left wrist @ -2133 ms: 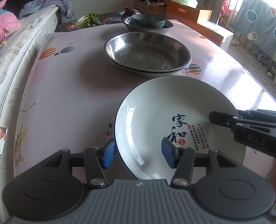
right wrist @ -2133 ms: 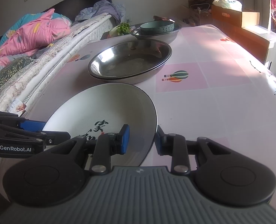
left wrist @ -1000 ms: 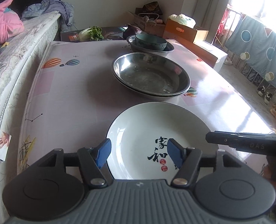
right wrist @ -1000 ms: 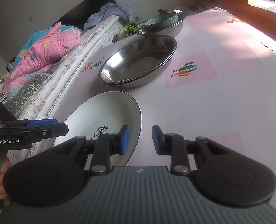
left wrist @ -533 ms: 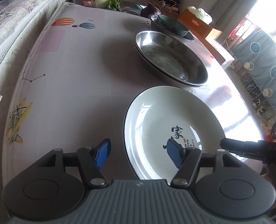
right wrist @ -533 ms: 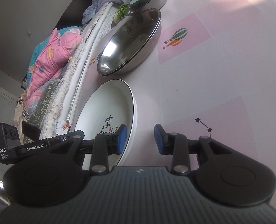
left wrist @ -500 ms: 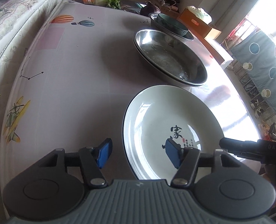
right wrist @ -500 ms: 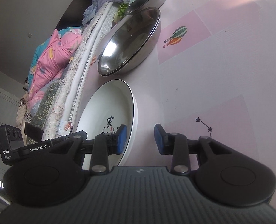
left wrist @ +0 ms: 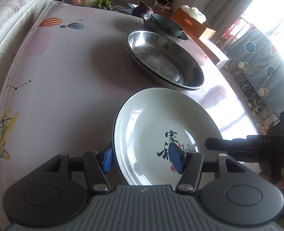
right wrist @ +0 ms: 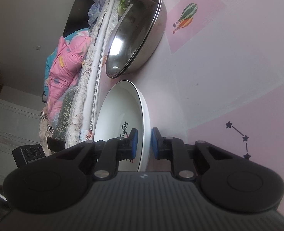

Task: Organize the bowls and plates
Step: 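Lower the white plate onto the nested steel basins with both tools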

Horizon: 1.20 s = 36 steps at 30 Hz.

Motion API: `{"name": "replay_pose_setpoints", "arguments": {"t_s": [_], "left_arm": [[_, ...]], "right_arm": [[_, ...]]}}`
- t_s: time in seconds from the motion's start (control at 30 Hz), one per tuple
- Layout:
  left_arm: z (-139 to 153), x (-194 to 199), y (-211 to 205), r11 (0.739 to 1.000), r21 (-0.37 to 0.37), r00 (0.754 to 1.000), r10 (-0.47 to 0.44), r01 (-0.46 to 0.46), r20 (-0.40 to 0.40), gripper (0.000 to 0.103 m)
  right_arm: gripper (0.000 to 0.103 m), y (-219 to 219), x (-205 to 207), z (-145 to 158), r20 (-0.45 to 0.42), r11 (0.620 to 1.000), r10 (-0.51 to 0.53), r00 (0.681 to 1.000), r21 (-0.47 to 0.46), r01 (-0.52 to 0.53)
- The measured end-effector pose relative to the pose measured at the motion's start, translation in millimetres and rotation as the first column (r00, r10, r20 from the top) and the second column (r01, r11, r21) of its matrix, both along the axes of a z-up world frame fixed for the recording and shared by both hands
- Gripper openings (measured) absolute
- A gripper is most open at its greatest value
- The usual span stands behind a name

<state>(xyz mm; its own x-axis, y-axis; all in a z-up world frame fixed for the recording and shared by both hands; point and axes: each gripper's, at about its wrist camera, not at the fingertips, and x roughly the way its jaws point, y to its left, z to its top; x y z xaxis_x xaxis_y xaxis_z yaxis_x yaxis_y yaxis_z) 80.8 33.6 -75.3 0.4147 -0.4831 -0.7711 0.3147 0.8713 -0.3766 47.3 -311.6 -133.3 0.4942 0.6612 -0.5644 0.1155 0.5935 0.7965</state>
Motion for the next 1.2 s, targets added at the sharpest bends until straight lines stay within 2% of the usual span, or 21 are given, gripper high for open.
{"name": "replay_pose_setpoints", "arguments": {"t_s": [0.03, 0.13, 0.2, 0.27, 0.37, 0.7, 1.0, 1.2], "left_arm": [[1.0, -2.2, -3.6, 1.0, 0.026, 1.0, 0.0, -0.001, 0.017, 0.059], [2.8, -9.4, -16.4, 0.993, 0.116, 0.997, -0.006, -0.003, 0.071, 0.059], [3.7, -11.8, -19.2, 0.991, 0.132, 0.997, -0.003, -0.008, 0.082, 0.059], [4.3, -12.2, -17.0, 0.993, 0.114, 0.997, 0.003, -0.011, 0.073, 0.059], [5.1, -13.1, -13.7, 0.996, 0.091, 0.998, 0.011, -0.017, 0.064, 0.058], [19.2, -21.0, -14.5, 0.996, 0.082, 0.994, 0.02, -0.029, 0.109, 0.058], [43.3, -20.4, -18.9, 0.998, 0.052, 0.988, 0.033, -0.042, 0.153, 0.058], [61.5, -7.6, -30.7, 0.998, 0.042, 0.98, 0.032, -0.041, 0.196, 0.058]], "right_arm": [[0.015, 4.2, -1.3, 3.6, 0.015, 0.999, 0.005, 1.0, -0.032, -0.004], [0.02, 27.4, -5.5, 20.5, 0.092, 0.978, 0.054, 0.994, -0.205, -0.034], [0.021, 39.8, -7.0, 29.3, 0.123, 0.951, 0.082, 0.989, -0.305, -0.041], [0.021, 44.9, -6.3, 32.2, 0.134, 0.937, 0.087, 0.987, -0.347, -0.035], [0.021, 42.1, -6.8, 31.1, 0.131, 0.941, 0.075, 0.989, -0.338, -0.027], [0.021, 41.4, -17.3, 41.2, 0.156, 0.939, 0.068, 0.985, -0.343, -0.01], [0.021, 32.5, -15.9, 66.8, 0.21, 0.942, 0.048, 0.976, -0.335, 0.026], [0.021, 20.4, -1.2, 84.9, 0.251, 0.944, 0.029, 0.967, -0.326, 0.057]]}}
